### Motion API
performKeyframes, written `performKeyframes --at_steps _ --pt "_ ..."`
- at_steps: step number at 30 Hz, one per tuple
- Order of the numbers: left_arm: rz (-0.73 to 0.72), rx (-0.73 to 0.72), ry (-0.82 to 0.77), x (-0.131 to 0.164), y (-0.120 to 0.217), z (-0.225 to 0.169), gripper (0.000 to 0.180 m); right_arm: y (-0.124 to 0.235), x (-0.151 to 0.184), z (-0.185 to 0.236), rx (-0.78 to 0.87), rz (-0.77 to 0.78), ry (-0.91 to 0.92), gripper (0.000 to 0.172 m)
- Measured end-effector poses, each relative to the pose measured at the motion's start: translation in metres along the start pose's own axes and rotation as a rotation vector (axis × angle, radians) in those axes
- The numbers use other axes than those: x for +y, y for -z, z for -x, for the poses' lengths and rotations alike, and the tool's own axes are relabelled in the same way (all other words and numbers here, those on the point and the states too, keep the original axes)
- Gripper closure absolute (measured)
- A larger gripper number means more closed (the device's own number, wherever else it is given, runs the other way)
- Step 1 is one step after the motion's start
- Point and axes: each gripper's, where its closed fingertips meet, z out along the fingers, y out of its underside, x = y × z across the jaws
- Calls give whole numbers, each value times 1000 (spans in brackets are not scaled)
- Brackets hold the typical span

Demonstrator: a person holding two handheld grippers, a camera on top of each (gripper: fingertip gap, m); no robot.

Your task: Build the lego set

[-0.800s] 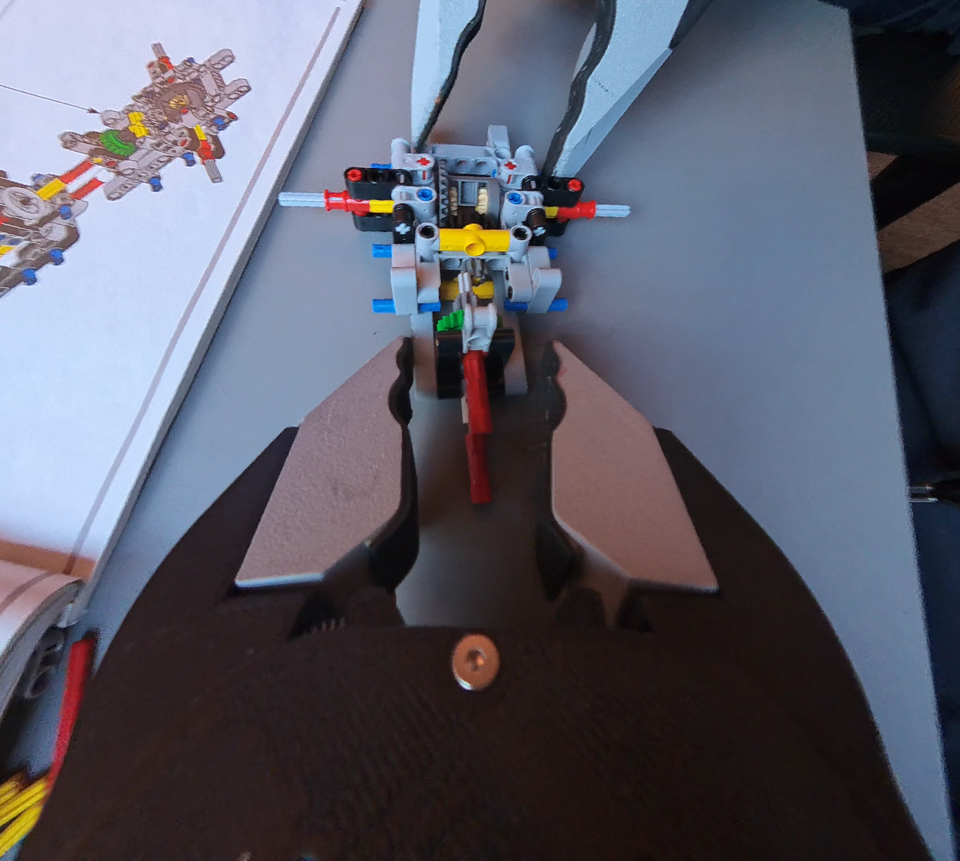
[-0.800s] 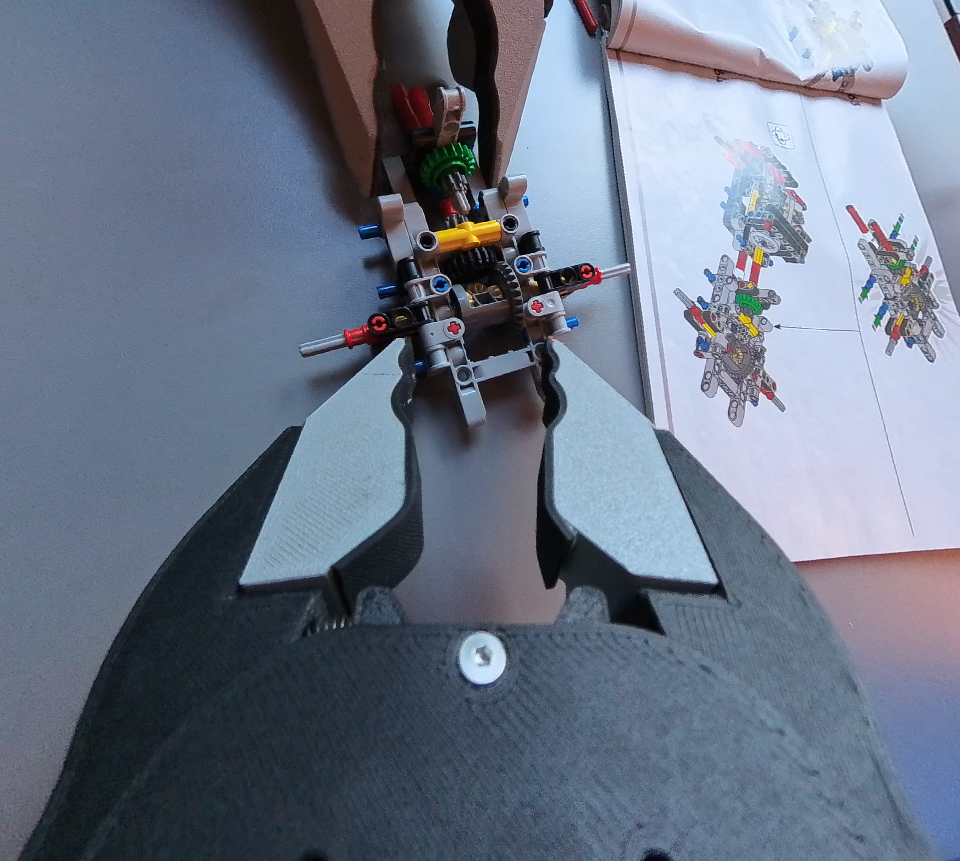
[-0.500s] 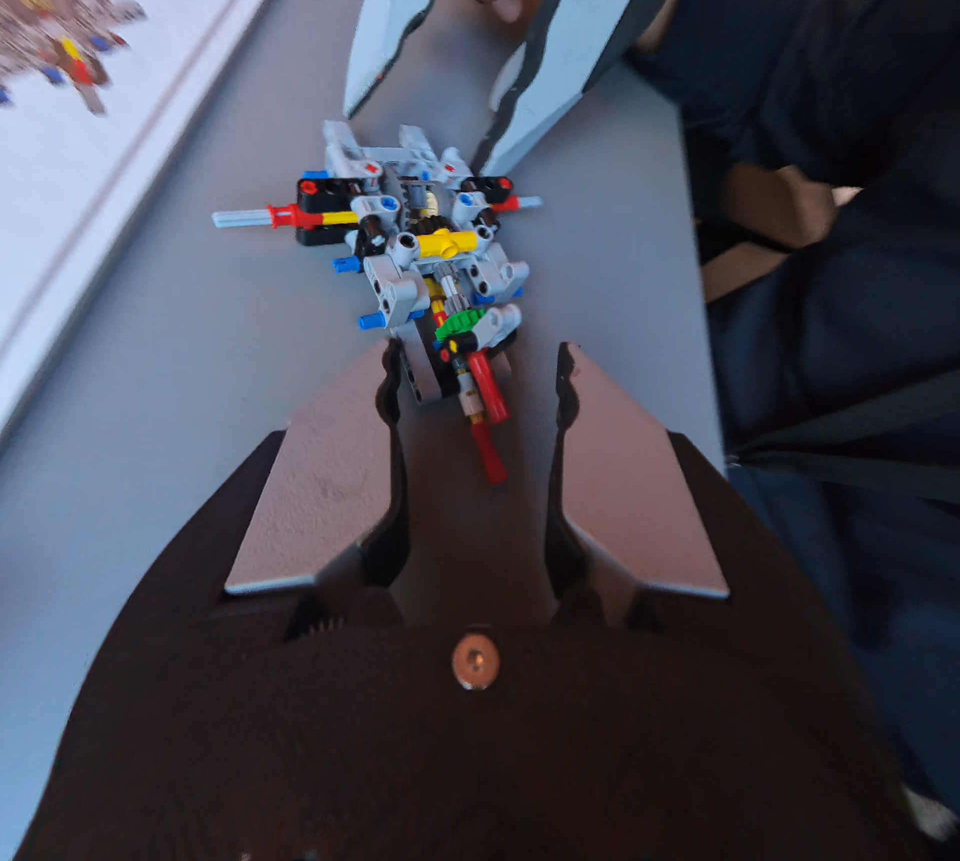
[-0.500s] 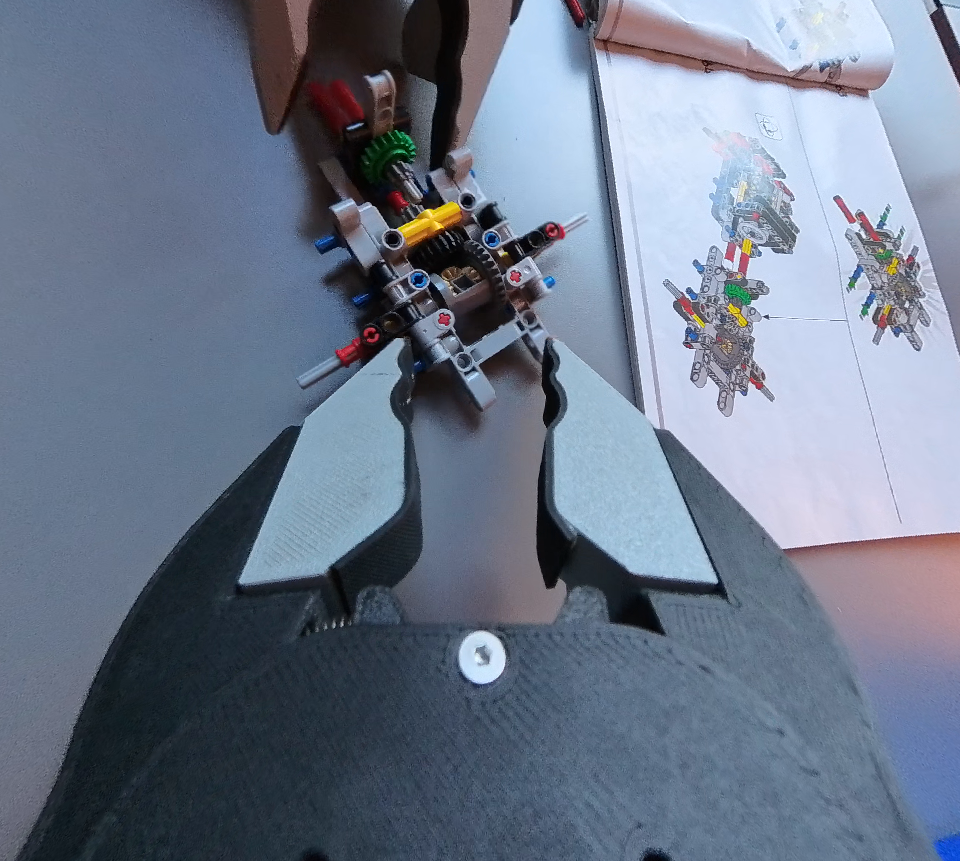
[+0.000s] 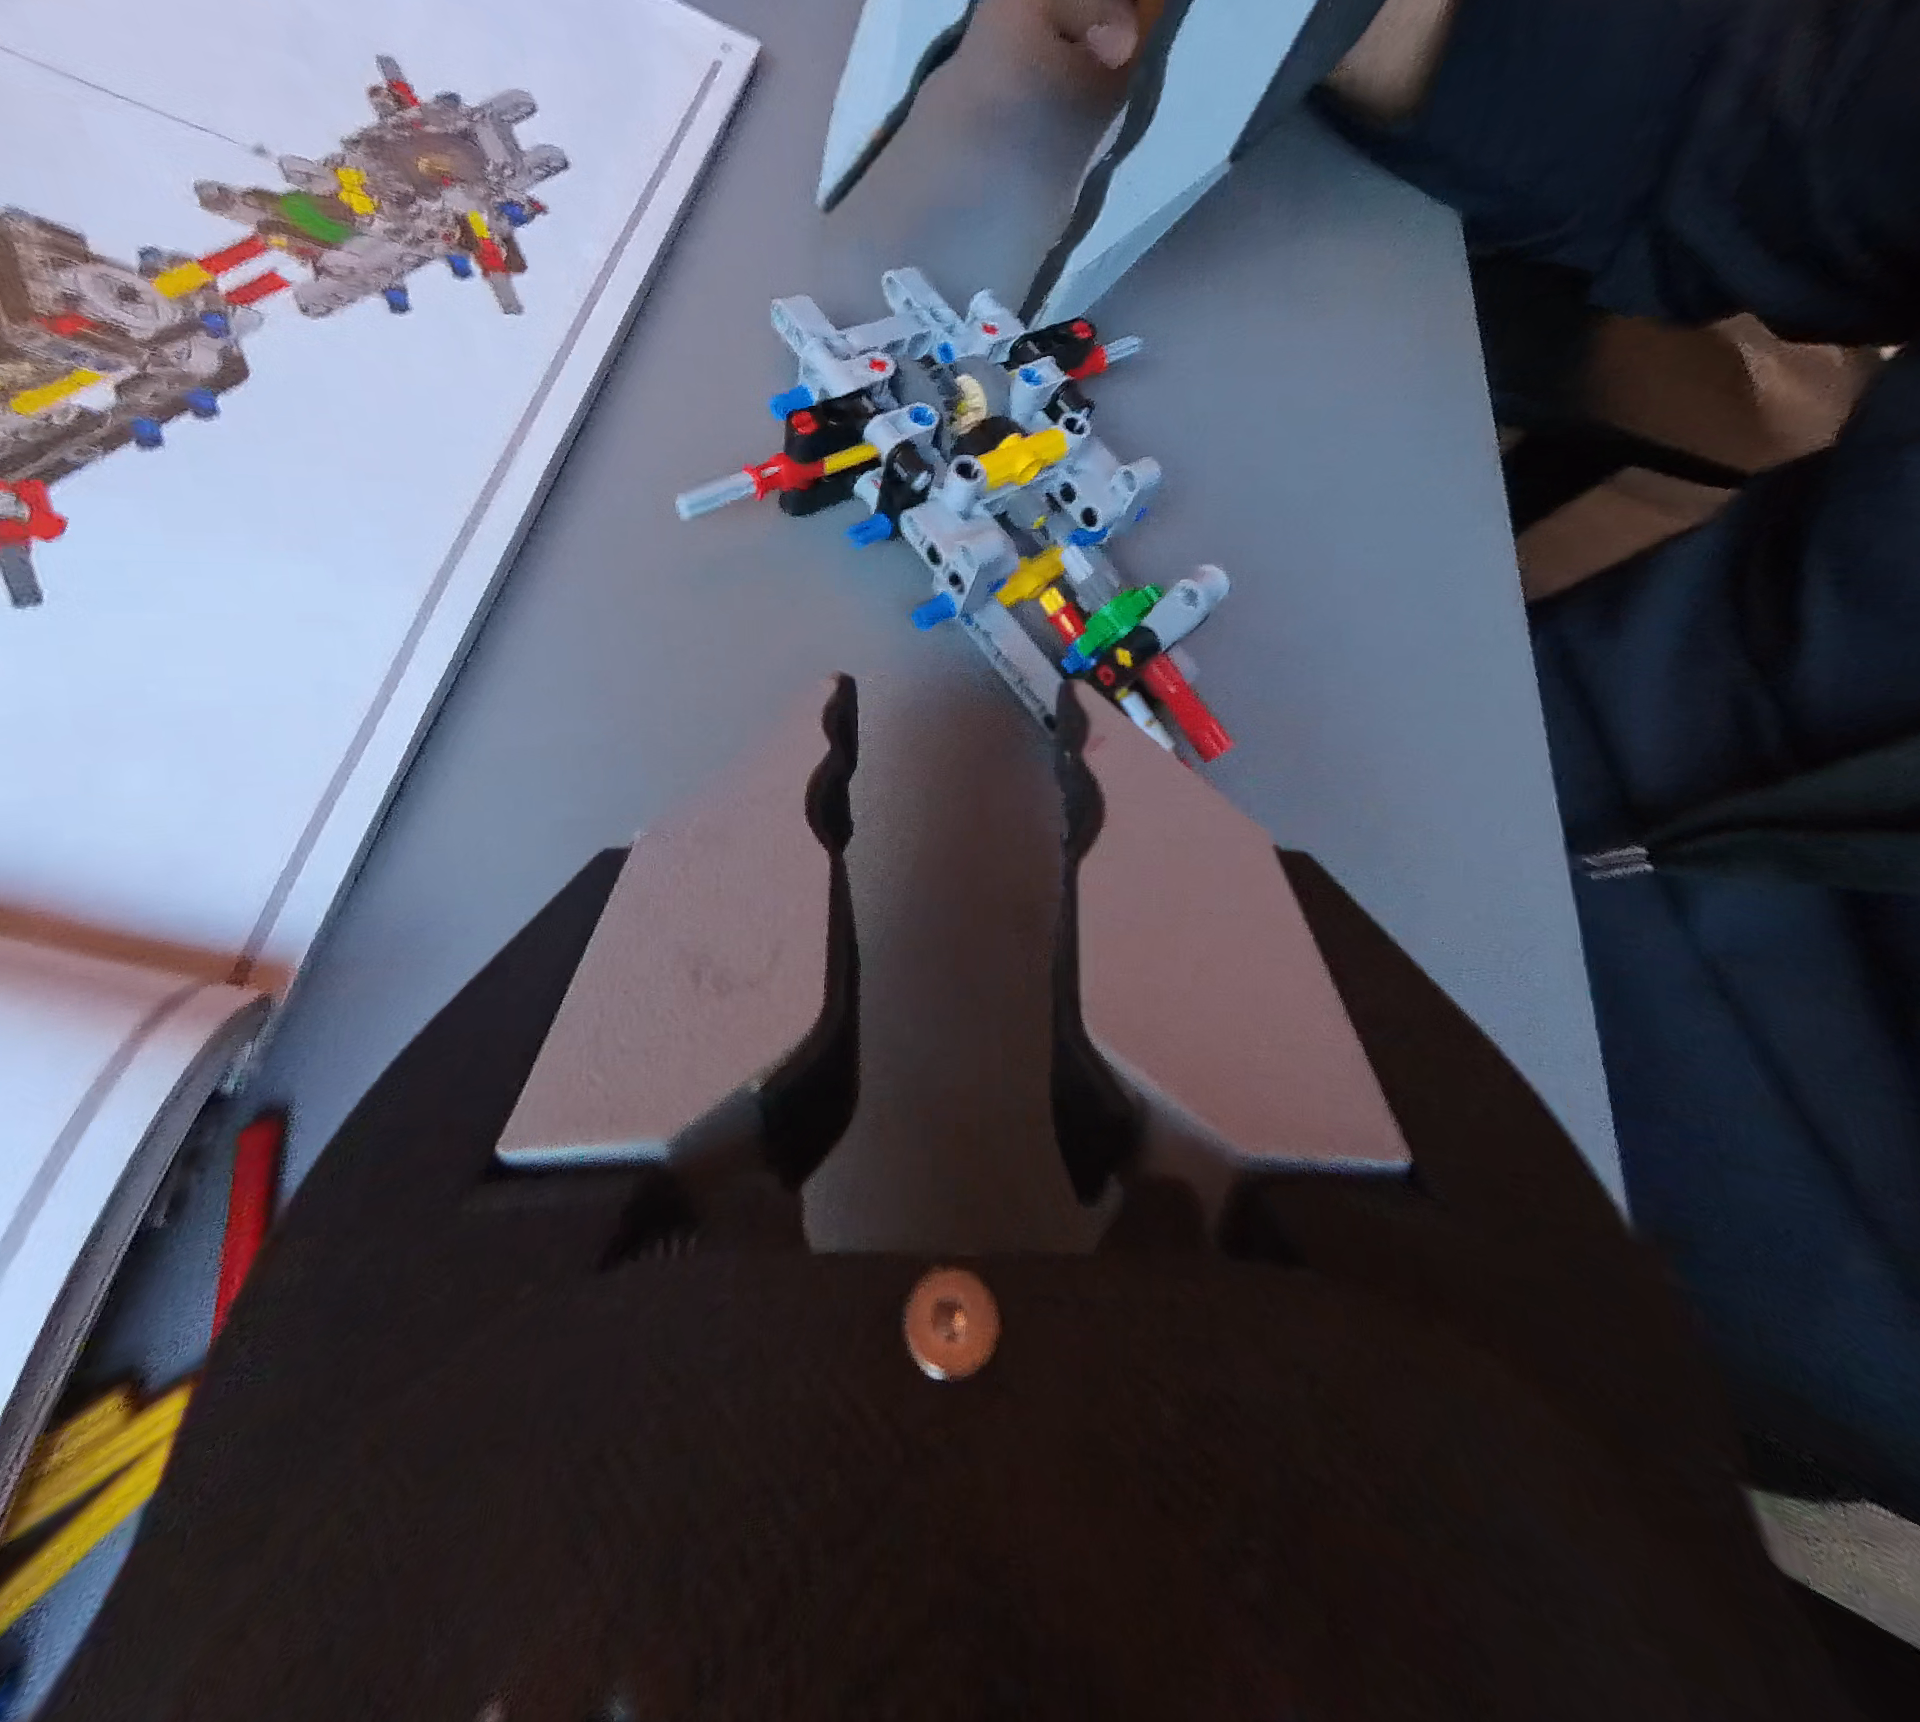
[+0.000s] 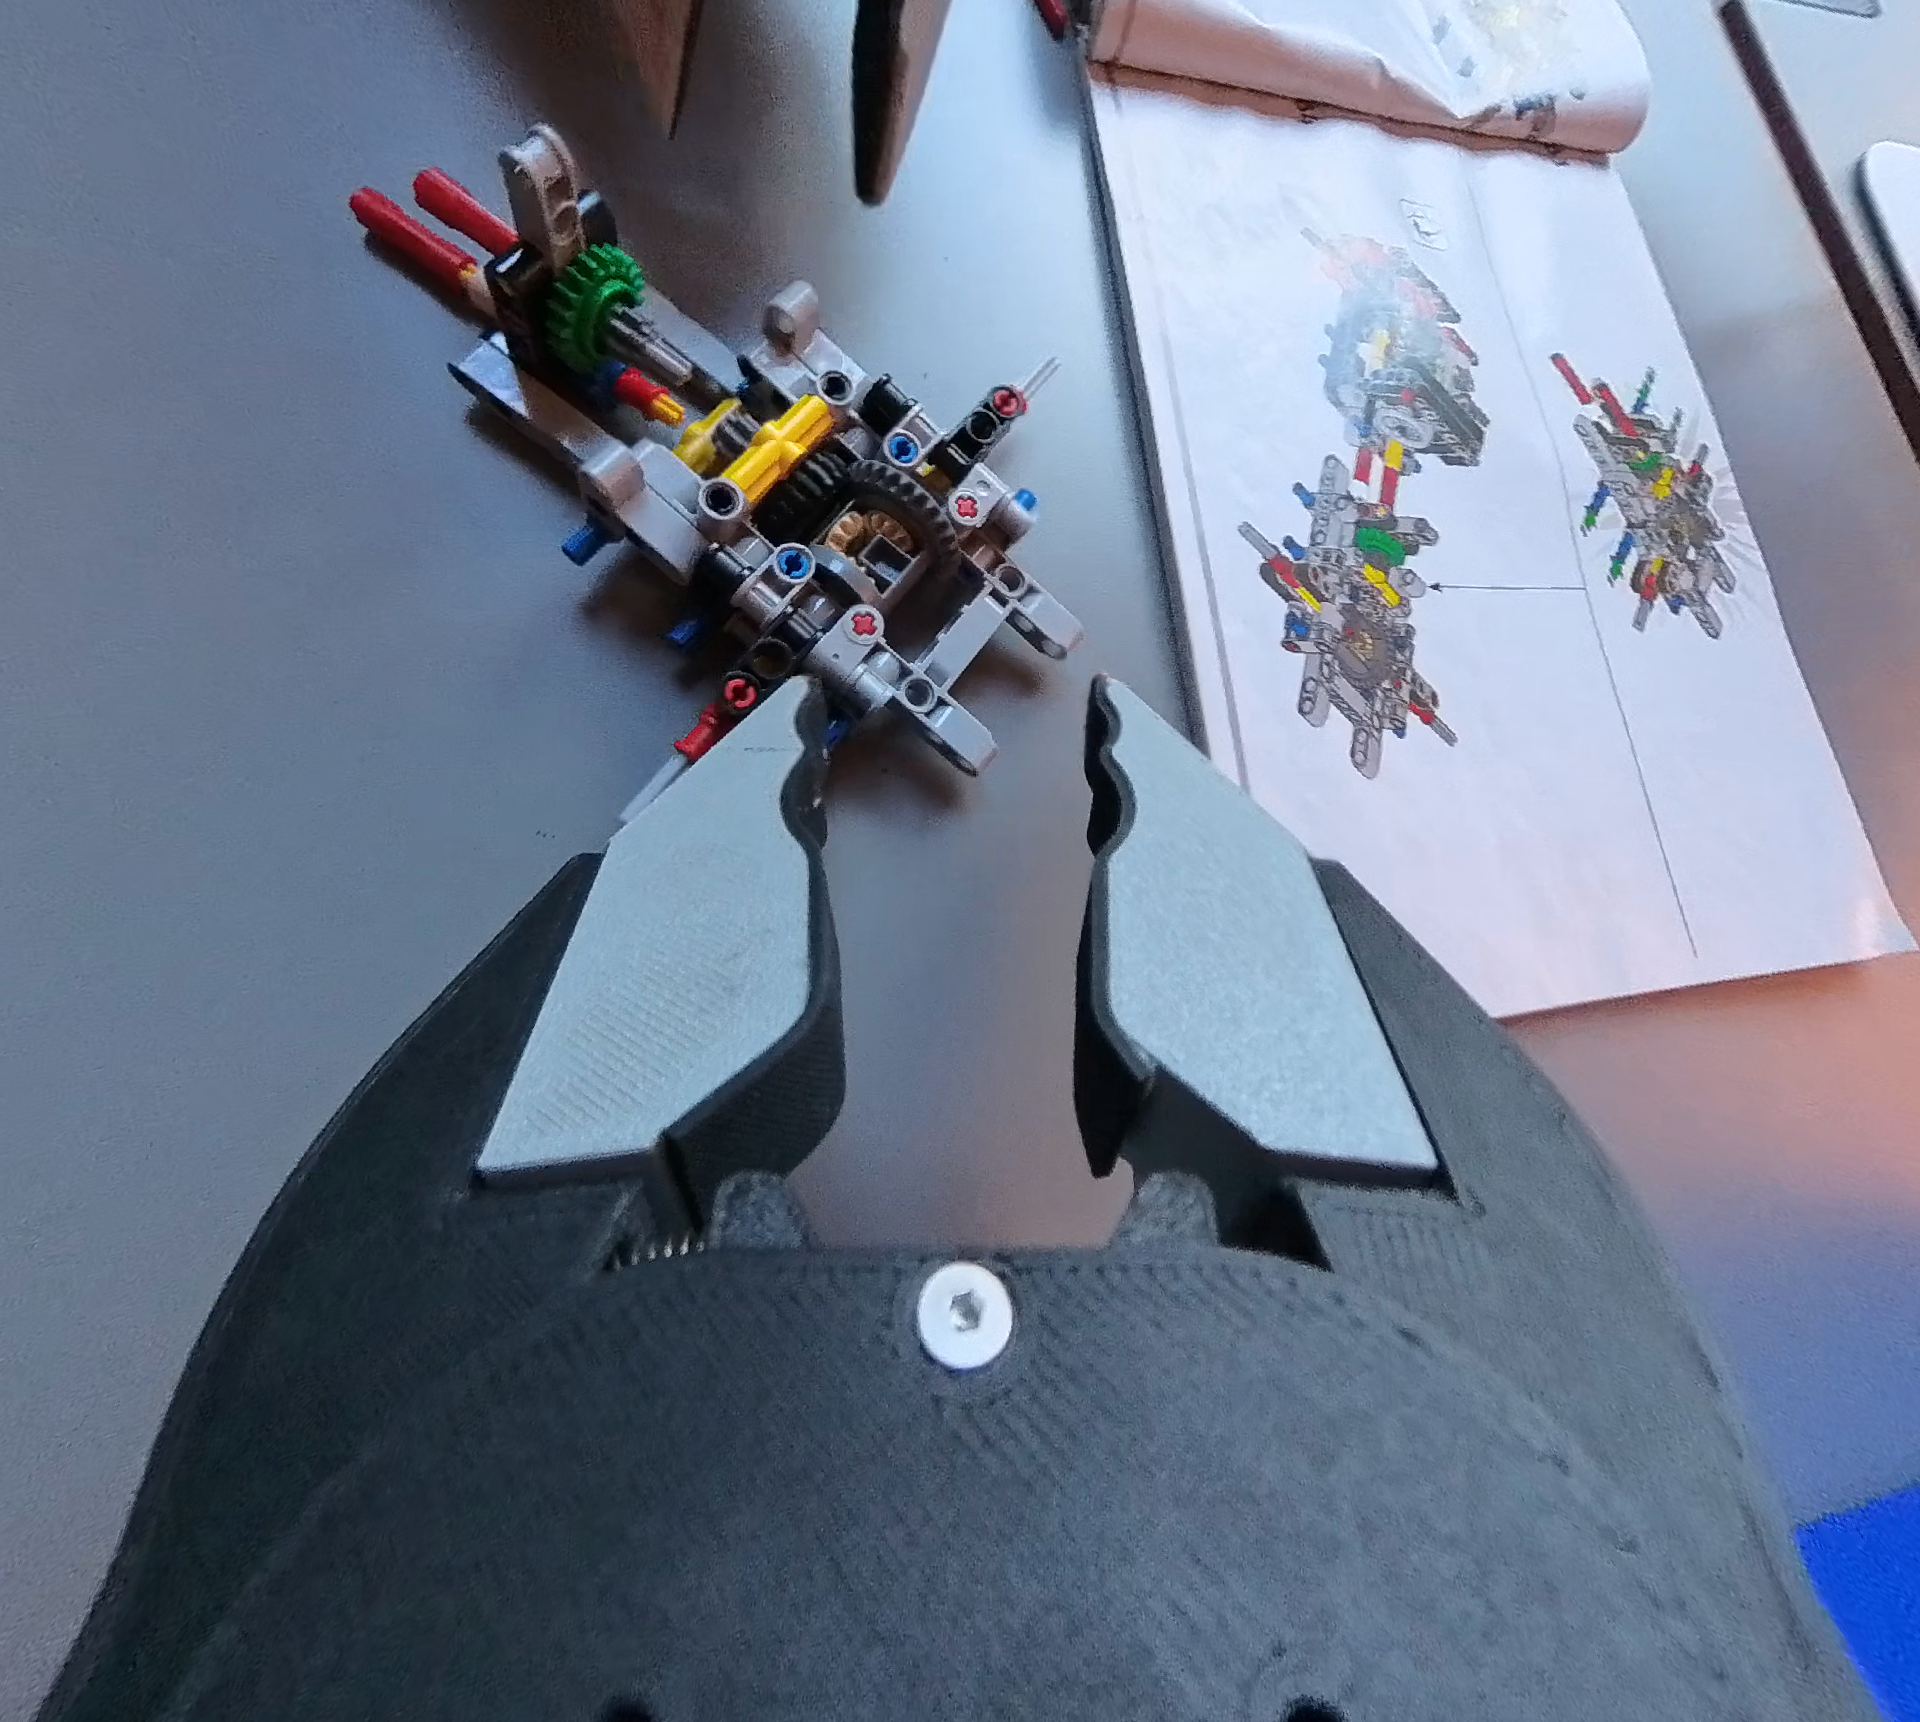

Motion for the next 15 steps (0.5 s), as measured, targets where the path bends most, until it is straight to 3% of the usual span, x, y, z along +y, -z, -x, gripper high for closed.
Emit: performKeyframes --at_steps 3,8,15 --pt "-9 46 -20 -2 -10 -12 155 7 -5 -6 12 -46 -48 126" --pt "103 12 -31 15 -22 -13 157 12 -8 -13 27 -83 -112 126" --pt "67 115 74 14 -27 -33 159 23 -11 -12 156 -111 -204 125"
